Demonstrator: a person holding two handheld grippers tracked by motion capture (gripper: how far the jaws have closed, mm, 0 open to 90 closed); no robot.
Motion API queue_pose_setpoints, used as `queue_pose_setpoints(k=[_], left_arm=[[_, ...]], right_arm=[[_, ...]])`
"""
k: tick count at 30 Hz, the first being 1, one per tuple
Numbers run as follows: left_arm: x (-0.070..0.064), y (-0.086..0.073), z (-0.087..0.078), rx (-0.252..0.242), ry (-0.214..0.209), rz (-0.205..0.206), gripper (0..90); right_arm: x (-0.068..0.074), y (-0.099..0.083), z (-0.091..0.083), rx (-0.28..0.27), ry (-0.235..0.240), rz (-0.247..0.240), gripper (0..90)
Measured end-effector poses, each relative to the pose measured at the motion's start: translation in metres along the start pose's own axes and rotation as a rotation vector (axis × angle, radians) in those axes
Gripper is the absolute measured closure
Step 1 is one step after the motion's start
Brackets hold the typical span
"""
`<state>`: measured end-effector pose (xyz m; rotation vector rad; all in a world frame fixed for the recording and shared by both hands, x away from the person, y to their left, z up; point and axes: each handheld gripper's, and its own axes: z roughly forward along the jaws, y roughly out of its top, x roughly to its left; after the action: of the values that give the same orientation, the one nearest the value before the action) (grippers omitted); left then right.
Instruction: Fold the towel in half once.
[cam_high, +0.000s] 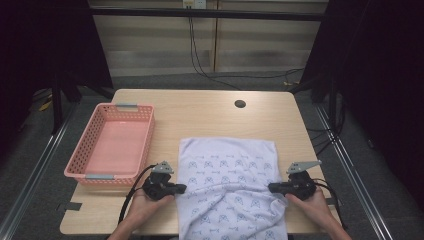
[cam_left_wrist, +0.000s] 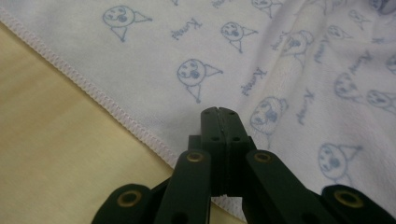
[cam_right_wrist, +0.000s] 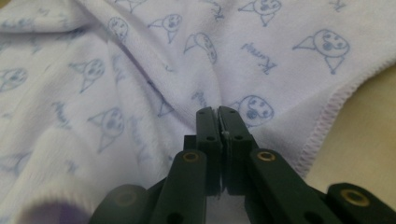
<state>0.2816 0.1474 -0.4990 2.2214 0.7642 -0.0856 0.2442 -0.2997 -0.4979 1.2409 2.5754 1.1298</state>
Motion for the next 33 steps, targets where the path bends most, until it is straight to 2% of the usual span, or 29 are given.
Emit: queue_pose_setpoints(k=[1,2,4,5,6,7,8,9,11,13,14,15,16,17,18,19,20,22,23,24,25,26,27,28,30,31,33], left_arm=[[0.0,0.0,0.0,0.0,0.0,0.0,90.0],[-0.006,-0.003,-0.002,0.009,-0.006,0.011,90.0],[-0.013,-0.008,-0.004,0.013,-0.023,0.007,90.0],[-0.019,-0.012,-0.006,0.026,-0.014,0.01,90.0],[-0.019,-0.012,-0.006,0.026,-0.014,0.01,90.0],[-0.023,-0.014,-0.008,0.044,-0.044,0.024,90.0],[-0.03,-0.017,-0.01,0.061,-0.051,0.029,89.9],[-0.03,-0.017,-0.01,0.061,-0.051,0.029,89.8],[-0.034,-0.02,-0.013,0.079,-0.069,0.039,88.9],[-0.035,-0.019,-0.013,0.07,-0.069,0.034,82.9],[-0.033,-0.016,-0.012,0.057,-0.056,0.032,77.6],[-0.033,-0.016,-0.012,0.057,-0.056,0.032,75.6],[-0.03,-0.012,-0.012,0.037,-0.042,0.026,73.3],[-0.029,-0.008,-0.012,0.031,-0.045,0.025,73.3],[-0.023,0.001,-0.013,-0.005,-0.03,0.024,70.4],[-0.023,0.001,-0.013,-0.005,-0.03,0.024,70.0],[-0.019,0.007,-0.013,-0.024,-0.025,0.027,70.0],[-0.009,0.017,-0.011,-0.061,-0.024,0.003,68.4],[-0.001,0.026,-0.008,-0.085,-0.024,-0.024,68.2],[-0.001,0.026,-0.008,-0.085,-0.024,-0.024,67.3],[0.004,0.032,-0.006,-0.099,-0.011,-0.025,67.3],[0.011,0.039,-0.005,-0.14,-0.009,-0.026,67.1],[0.011,0.039,-0.005,-0.14,-0.009,-0.026,66.9],[0.015,0.043,-0.004,-0.157,0.005,-0.04,66.9],[0.021,0.046,-0.002,-0.164,0.042,-0.058,66.0],[0.027,0.046,0.0,-0.174,0.043,-0.078,65.8],[0.033,0.045,0.003,-0.153,0.088,-0.08,63.7]], right_arm=[[0.0,0.0,0.0,0.0,0.0,0.0,87.7],[0.003,-0.002,-0.002,0.002,0.003,-0.002,87.7],[0.01,-0.009,-0.007,0.026,0.017,-0.012,87.8],[0.017,-0.013,-0.011,0.045,0.03,-0.019,87.8],[0.017,-0.013,-0.011,0.045,0.03,-0.019,87.8],[0.02,-0.016,-0.013,0.049,0.03,-0.021,87.8],[0.029,-0.019,-0.016,0.081,0.059,-0.03,87.8],[0.029,-0.019,-0.016,0.081,0.059,-0.03,87.8],[0.038,-0.022,-0.019,0.122,0.07,-0.053,87.7],[0.041,-0.023,-0.02,0.125,0.062,-0.049,87.5],[0.04,-0.024,-0.021,0.111,0.07,-0.044,80.9],[0.04,-0.024,-0.021,0.111,0.07,-0.044,80.9],[0.03,-0.019,-0.025,0.036,0.05,-0.027,76.0],[0.03,-0.019,-0.025,0.036,0.05,-0.027,76.0],[0.02,-0.011,-0.028,-0.027,0.014,-0.007,70.3],[0.013,-0.004,-0.03,-0.059,-0.003,0.001,69.4],[0.013,-0.004,-0.03,-0.059,-0.003,0.001,69.4],[0.0,0.009,-0.031,-0.124,-0.064,-0.008,65.8],[-0.016,0.023,-0.027,-0.138,-0.076,0.012,62.1],[-0.016,0.023,-0.027,-0.138,-0.076,0.012,62.1],[-0.021,0.028,-0.025,-0.137,-0.092,0.012,59.5],[-0.039,0.041,-0.015,-0.142,-0.138,0.024,53.3],[-0.039,0.041,-0.015,-0.142,-0.138,0.024,53.3],[-0.047,0.045,-0.01,-0.143,-0.155,0.031,52.4],[-0.063,0.05,-0.001,-0.139,-0.161,0.053,48.9],[-0.068,0.052,0.004,-0.13,-0.179,0.06,48.3],[-0.074,0.053,0.013,-0.102,-0.196,0.07,45.4]])
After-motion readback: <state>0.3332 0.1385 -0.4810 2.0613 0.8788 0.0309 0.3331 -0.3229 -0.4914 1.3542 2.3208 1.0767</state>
